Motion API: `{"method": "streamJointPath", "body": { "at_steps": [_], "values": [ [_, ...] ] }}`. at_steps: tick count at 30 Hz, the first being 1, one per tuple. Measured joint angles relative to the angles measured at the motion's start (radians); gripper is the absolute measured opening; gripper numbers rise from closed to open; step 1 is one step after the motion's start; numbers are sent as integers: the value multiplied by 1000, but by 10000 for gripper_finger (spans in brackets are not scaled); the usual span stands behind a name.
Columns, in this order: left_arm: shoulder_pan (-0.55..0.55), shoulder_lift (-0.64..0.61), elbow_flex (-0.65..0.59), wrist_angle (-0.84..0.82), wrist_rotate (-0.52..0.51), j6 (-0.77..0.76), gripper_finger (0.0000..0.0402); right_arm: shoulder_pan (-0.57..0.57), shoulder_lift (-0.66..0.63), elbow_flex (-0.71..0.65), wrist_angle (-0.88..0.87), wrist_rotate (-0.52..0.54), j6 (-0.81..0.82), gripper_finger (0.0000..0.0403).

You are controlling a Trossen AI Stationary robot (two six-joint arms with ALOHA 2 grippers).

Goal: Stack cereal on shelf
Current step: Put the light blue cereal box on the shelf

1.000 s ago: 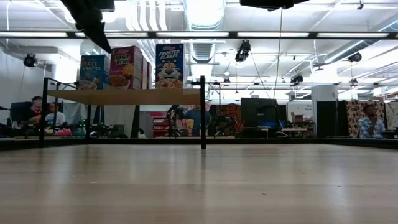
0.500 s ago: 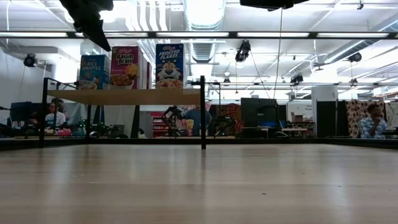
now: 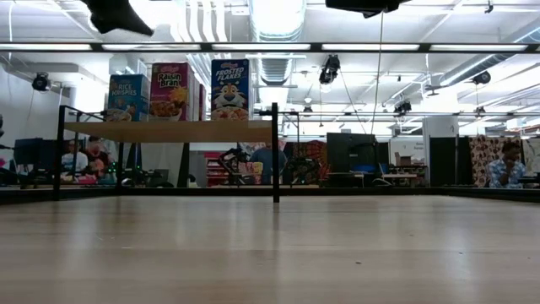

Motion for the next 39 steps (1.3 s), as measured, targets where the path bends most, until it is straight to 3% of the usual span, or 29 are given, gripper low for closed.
{"method": "streamJointPath", "body": {
  "at_steps": [7, 18, 26, 33, 39],
  "values": [
    [-226, -25, -162, 302, 20, -6, 0, 11, 0, 11, -25, -4, 209, 12],
    [-475, -2, -364, 673, 18, 15, 0, 149, 68, 156, -326, -107, 701, 12],
    [-497, 15, -405, 831, 17, 104, 0, 262, 270, 388, -775, -108, 860, 12],
    [-502, 45, -405, 869, 18, 47, 0, 330, 436, 557, -1218, -165, 1043, 12],
    [-534, 104, -405, 909, 19, -3, 0, 418, 502, 602, -1385, -183, 1034, 12]
  ]
}}
